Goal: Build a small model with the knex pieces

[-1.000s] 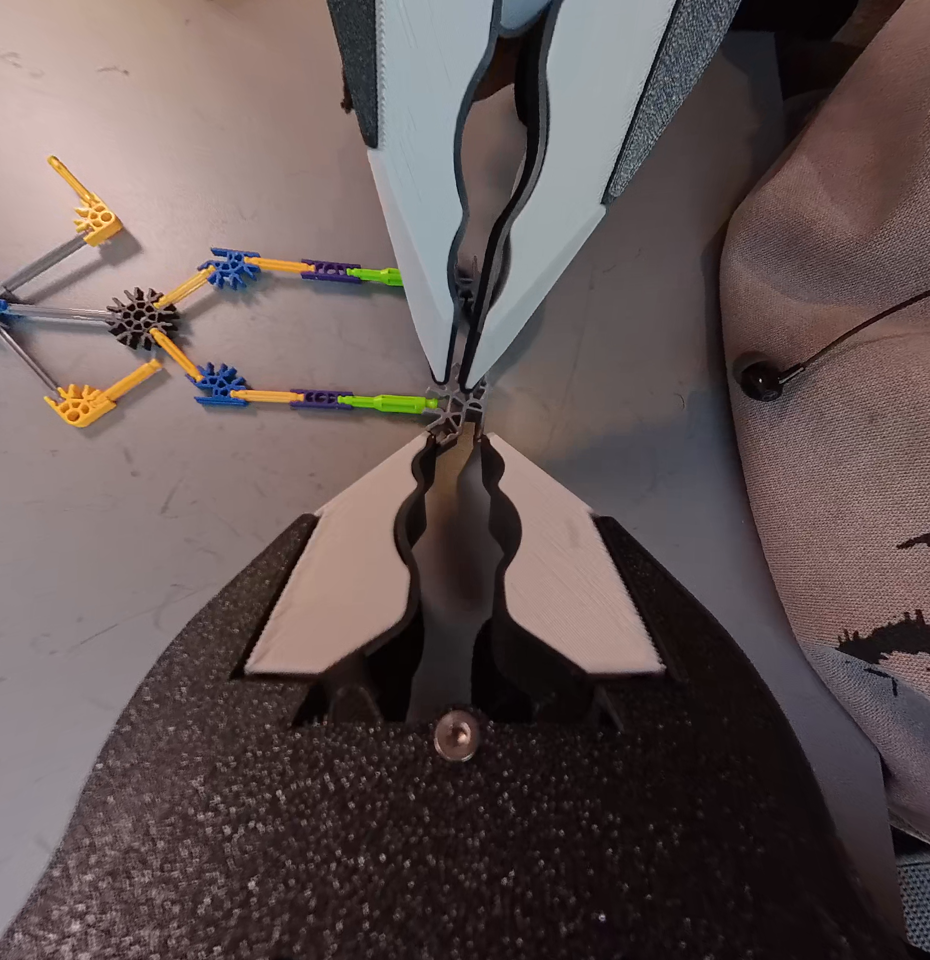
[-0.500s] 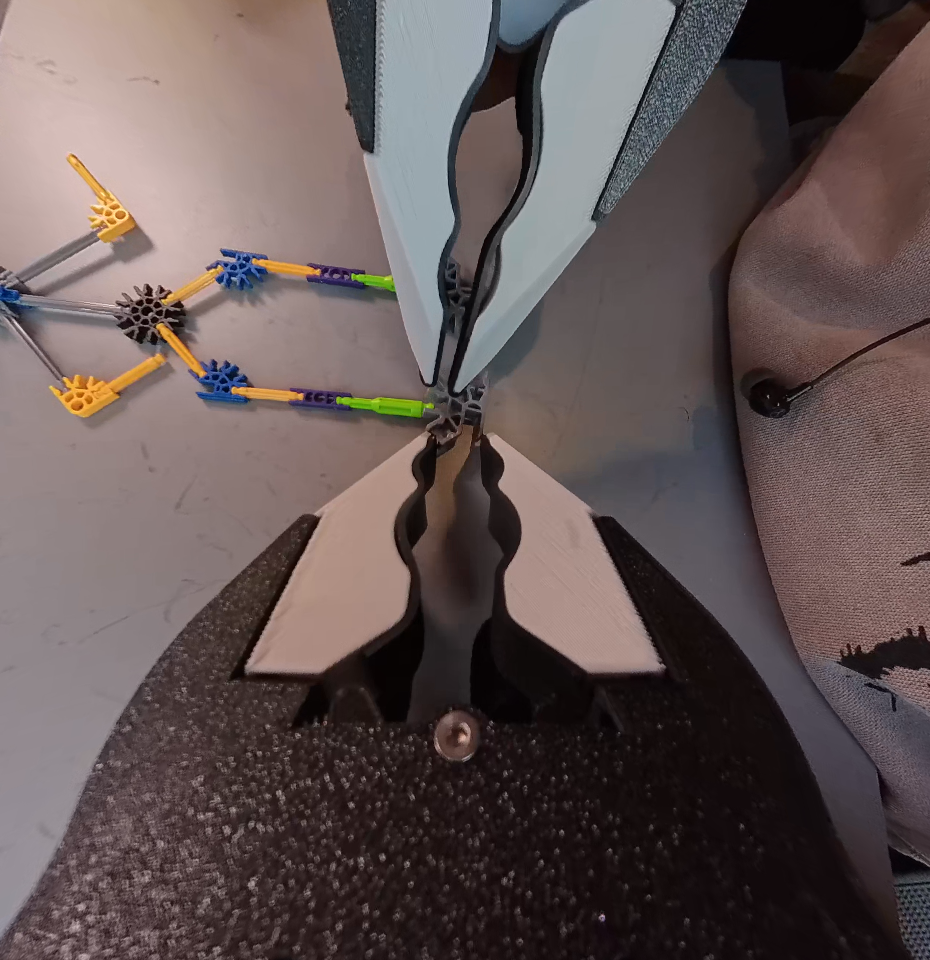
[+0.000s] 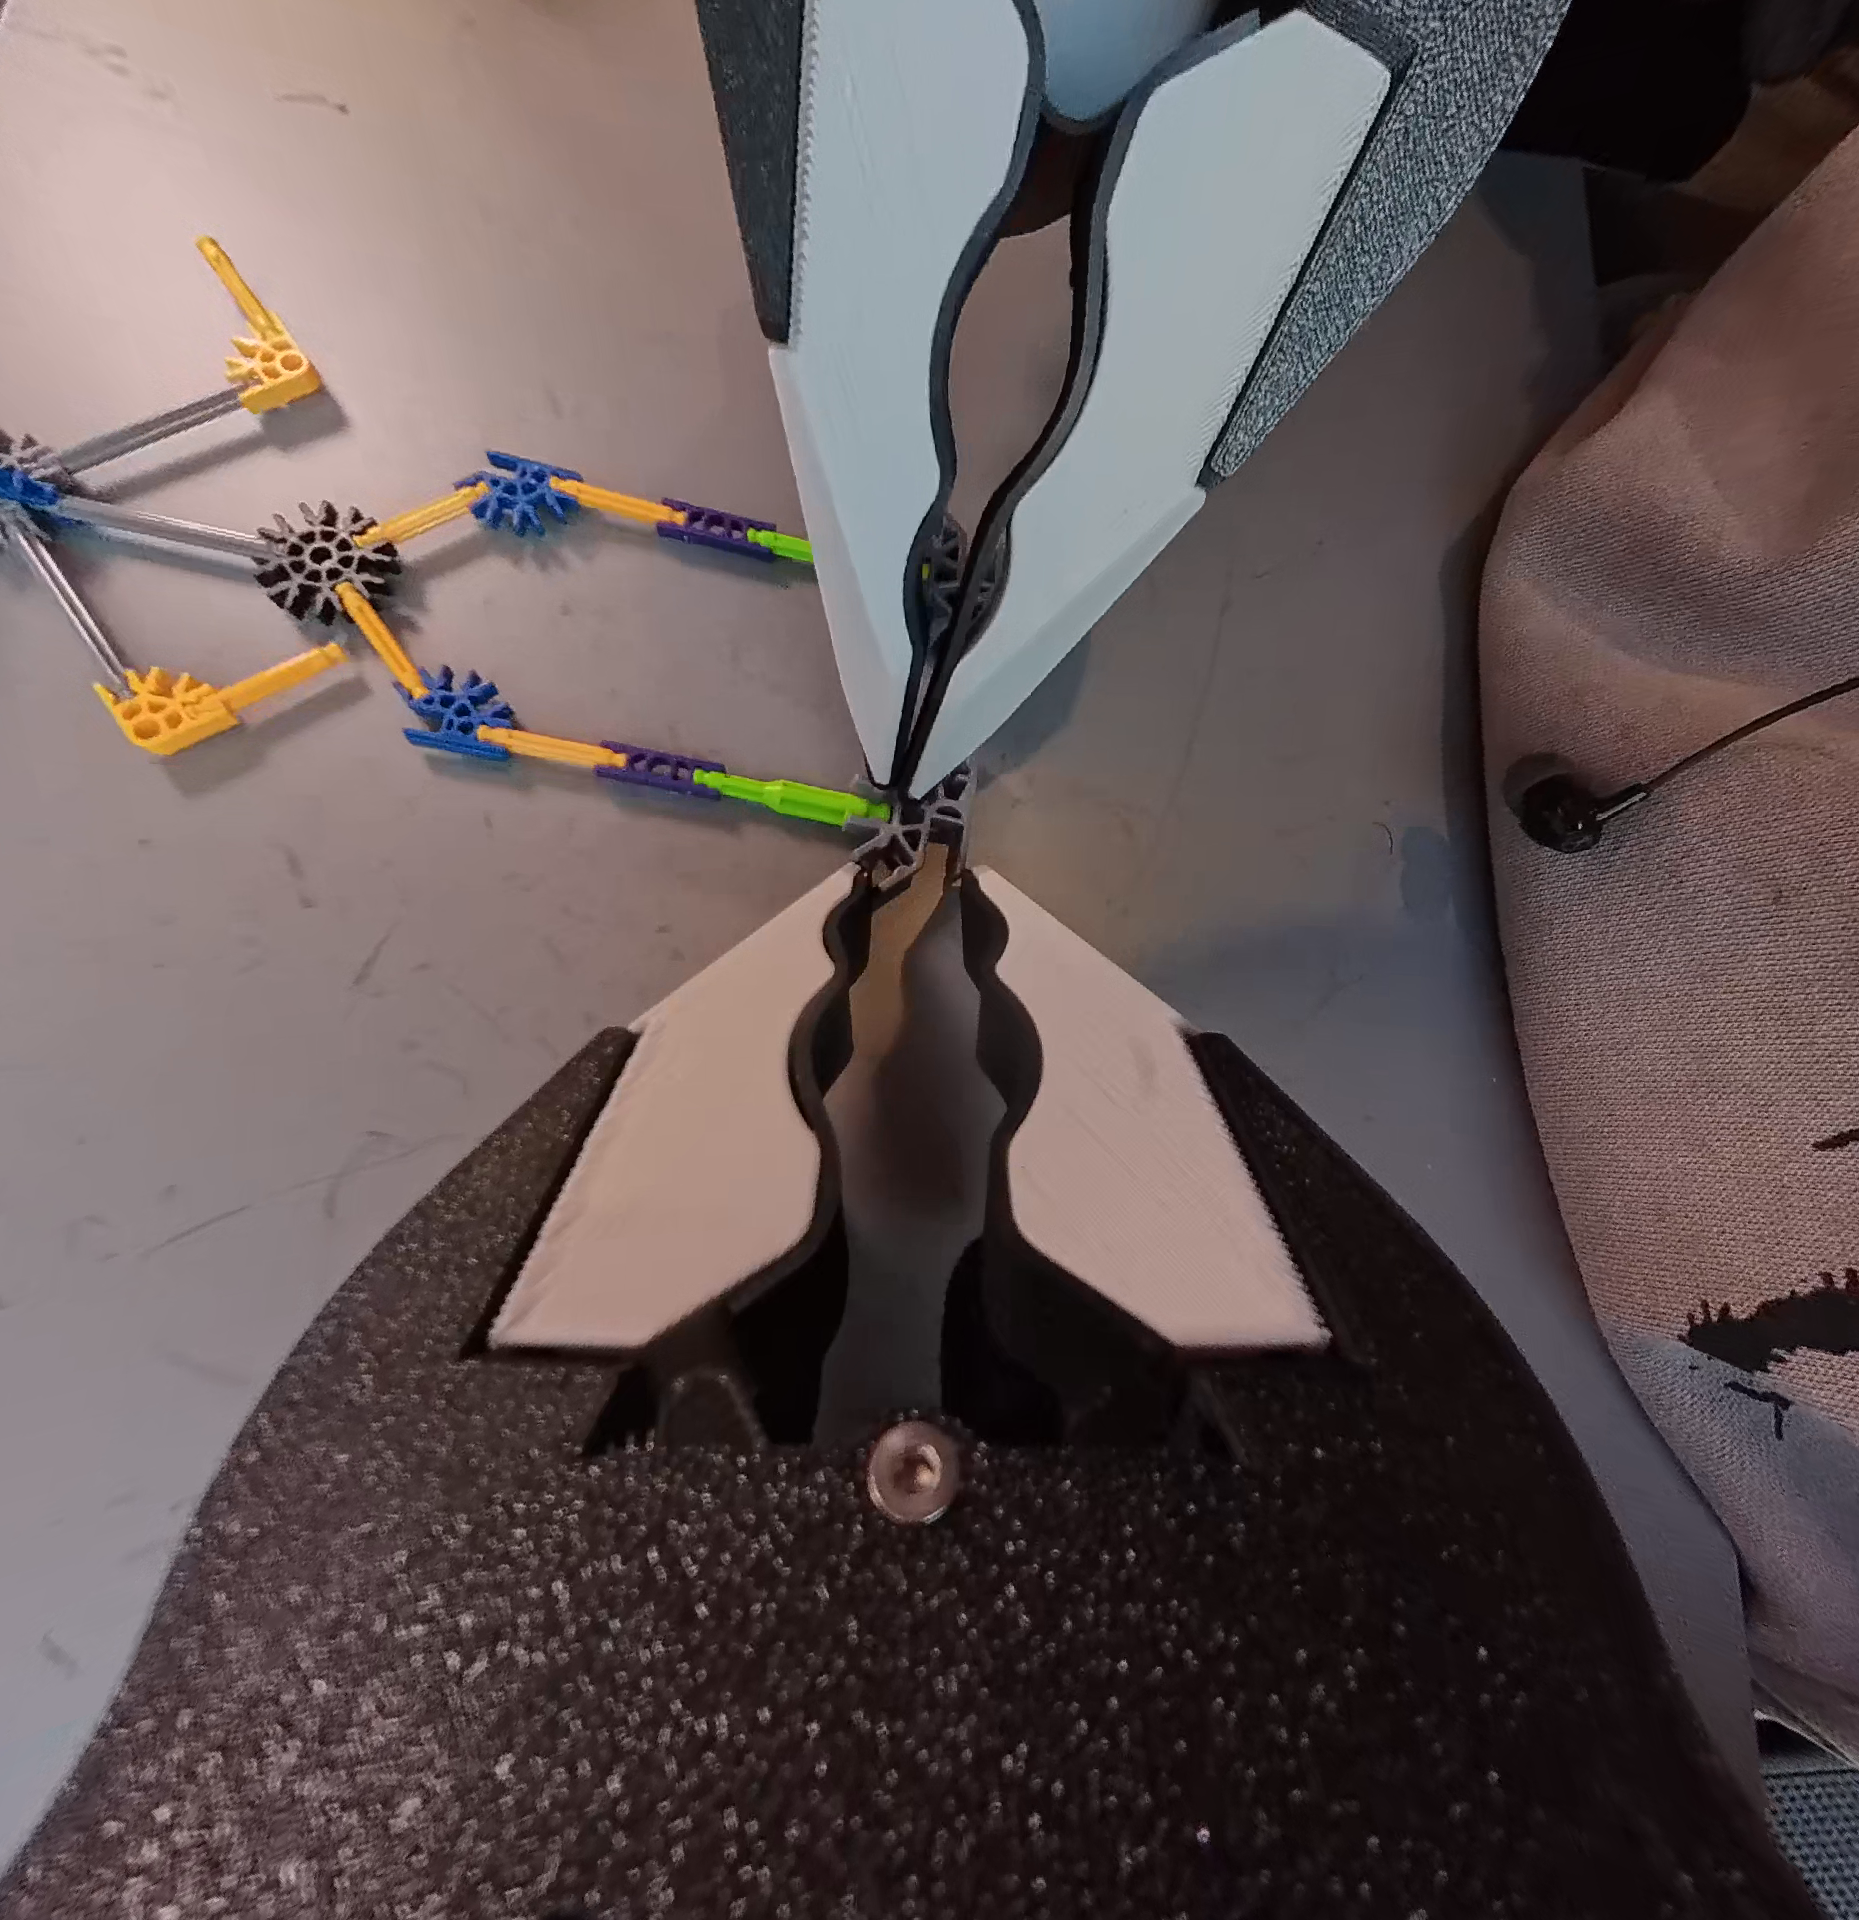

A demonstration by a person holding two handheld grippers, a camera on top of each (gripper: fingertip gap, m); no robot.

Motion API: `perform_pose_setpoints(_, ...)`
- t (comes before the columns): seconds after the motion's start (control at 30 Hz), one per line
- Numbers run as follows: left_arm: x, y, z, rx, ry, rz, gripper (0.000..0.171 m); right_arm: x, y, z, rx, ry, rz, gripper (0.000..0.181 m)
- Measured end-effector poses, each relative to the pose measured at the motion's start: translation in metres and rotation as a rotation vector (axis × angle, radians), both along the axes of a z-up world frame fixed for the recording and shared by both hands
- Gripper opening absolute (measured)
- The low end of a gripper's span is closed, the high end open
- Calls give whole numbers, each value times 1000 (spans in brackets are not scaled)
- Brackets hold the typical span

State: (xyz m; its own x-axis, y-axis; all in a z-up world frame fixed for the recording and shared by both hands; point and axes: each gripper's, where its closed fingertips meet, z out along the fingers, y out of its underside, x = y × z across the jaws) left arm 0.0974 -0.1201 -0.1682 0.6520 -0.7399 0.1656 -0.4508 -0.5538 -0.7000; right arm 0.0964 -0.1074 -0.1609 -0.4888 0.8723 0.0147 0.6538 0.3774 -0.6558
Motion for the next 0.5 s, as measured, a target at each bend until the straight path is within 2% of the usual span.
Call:
perform_pose_setpoints(0.1,-2,1,3,7,-6,8,19,-1,0,-1,-22,-38,-14,0)
perform_pose_setpoints(0.23,-3,6,25,42,-114,47,18,-3,0,-1,-15,-50,-16,0)
perform_pose_setpoints(0.4,-7,11,8,42,-17,78,0,-3,0,-1,-5,-79,-9,0)
perform_pose_setpoints(0.5,-9,12,7,29,-12,94,0,-4,0,-2,10,-91,0,0)
